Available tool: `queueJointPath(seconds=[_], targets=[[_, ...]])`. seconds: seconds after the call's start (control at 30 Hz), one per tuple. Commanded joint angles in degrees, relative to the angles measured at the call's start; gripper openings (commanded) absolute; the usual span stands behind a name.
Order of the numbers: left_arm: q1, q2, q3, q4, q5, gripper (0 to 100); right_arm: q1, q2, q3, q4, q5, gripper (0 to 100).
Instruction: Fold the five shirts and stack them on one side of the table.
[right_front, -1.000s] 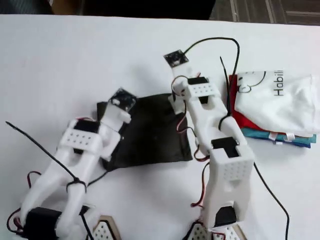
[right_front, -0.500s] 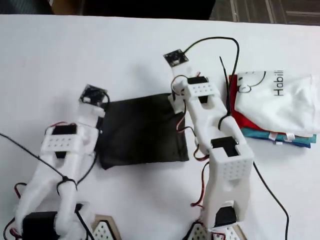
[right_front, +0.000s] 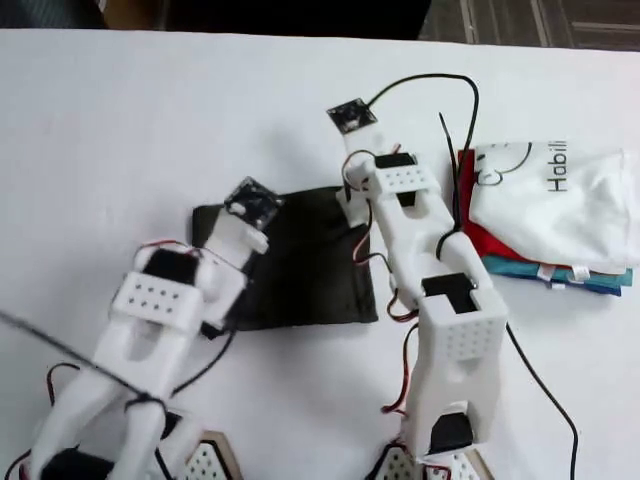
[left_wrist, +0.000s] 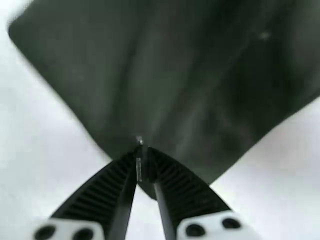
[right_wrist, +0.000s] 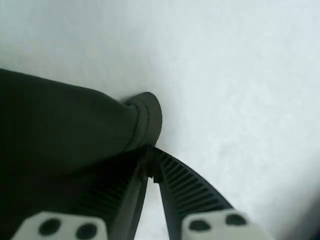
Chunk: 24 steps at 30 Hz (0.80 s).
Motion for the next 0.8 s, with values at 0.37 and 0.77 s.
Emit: queueJointPath(seconds=[0.37,0.77], targets=[[0.70,-3.34,14.02,-8.44,-4.40,2,-0.48,0.40,-1.85,-0.48,0.00,2.2],[-7.21,-3.25,15.60,-15.56,-4.40,2,-0.48,0.40,-1.85,-0.48,0.00,2.2]])
